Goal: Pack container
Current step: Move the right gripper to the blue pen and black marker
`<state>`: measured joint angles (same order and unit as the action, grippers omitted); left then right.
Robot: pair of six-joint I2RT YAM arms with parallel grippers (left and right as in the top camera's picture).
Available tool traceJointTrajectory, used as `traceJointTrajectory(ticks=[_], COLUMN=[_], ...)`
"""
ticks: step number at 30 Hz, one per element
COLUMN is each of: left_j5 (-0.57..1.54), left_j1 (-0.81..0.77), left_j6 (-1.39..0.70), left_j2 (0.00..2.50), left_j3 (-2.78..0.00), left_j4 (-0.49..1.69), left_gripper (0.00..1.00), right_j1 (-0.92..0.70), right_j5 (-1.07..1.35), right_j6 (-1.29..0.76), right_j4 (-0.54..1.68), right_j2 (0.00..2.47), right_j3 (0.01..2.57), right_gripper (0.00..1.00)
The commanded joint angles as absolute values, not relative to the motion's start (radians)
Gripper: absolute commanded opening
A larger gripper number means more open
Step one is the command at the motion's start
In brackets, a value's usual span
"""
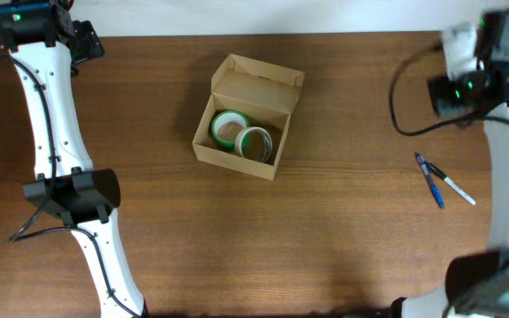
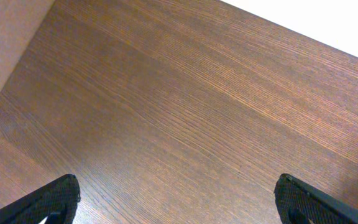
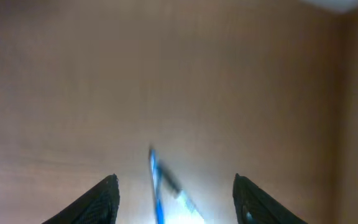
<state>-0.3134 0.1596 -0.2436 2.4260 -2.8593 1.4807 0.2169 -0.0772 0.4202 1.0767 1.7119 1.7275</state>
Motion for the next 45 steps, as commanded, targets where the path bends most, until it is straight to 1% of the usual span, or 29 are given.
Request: traceJointTrajectory(ticks=[1, 4, 7, 14, 19, 22, 36, 39, 41, 42, 44, 45], left_j5=[-0.31, -0.31, -0.31, -0.31, -0.31, -0.31, -0.31, -0.31, -0.31, -0.31, -0.31, -0.31], left_j1=[0.168, 0.168, 0.168, 0.168, 0.168, 0.168, 0.168, 0.168, 0.168, 0.168, 0.168, 0.168], left_j6=[-0.253, -0.253, -0.253, -0.253, -0.253, -0.253, -0.253, -0.253, -0.253, -0.253, -0.253, -0.253], left_j2=[2.44, 2.44, 2.44, 2.44, 2.44, 2.44, 2.44, 2.44, 2.44, 2.44, 2.44, 2.44], left_j3=[-2.864, -2.864, -2.864, -2.864, -2.864, -2.864, -2.864, -2.864, -2.864, -2.864, -2.864, -2.864], left_j4=[1.482, 1.482, 1.482, 1.482, 1.482, 1.482, 1.482, 1.482, 1.482, 1.482, 1.482, 1.482], left_gripper=[1.0, 1.0, 1.0, 1.0, 1.0, 1.0, 1.0, 1.0, 1.0, 1.0, 1.0, 1.0], right_j1=[0.298, 0.338, 0.371, 0.428, 0.427, 0.427, 0.426, 0.426, 0.426, 0.426, 0.426, 0.426], right_j5=[0.024, 0.023, 0.021, 0.046, 0.045, 0.045, 0.031, -0.03, -0.043, -0.045, -0.062, -0.071], right_j6=[0.474, 0.534, 0.585, 0.591, 0.592, 0.591, 0.585, 0.533, 0.517, 0.513, 0.49, 0.484], right_j4=[1.082, 1.084, 1.084, 1.11, 1.115, 1.134, 1.153, 1.111, 1.098, 1.084, 1.068, 1.06], right_j2=[1.761, 1.787, 1.808, 1.864, 1.924, 1.966, 2.087, 2.109, 2.124, 2.138, 2.148, 2.151], right_j3=[1.6, 1.53, 1.483, 1.467, 1.466, 1.466, 1.462, 1.462, 1.462, 1.462, 1.462, 1.462], right_gripper=[0.59, 0.59, 0.56, 0.56, 0.56, 0.54, 0.54, 0.47, 0.4, 0.32, 0.28, 0.21])
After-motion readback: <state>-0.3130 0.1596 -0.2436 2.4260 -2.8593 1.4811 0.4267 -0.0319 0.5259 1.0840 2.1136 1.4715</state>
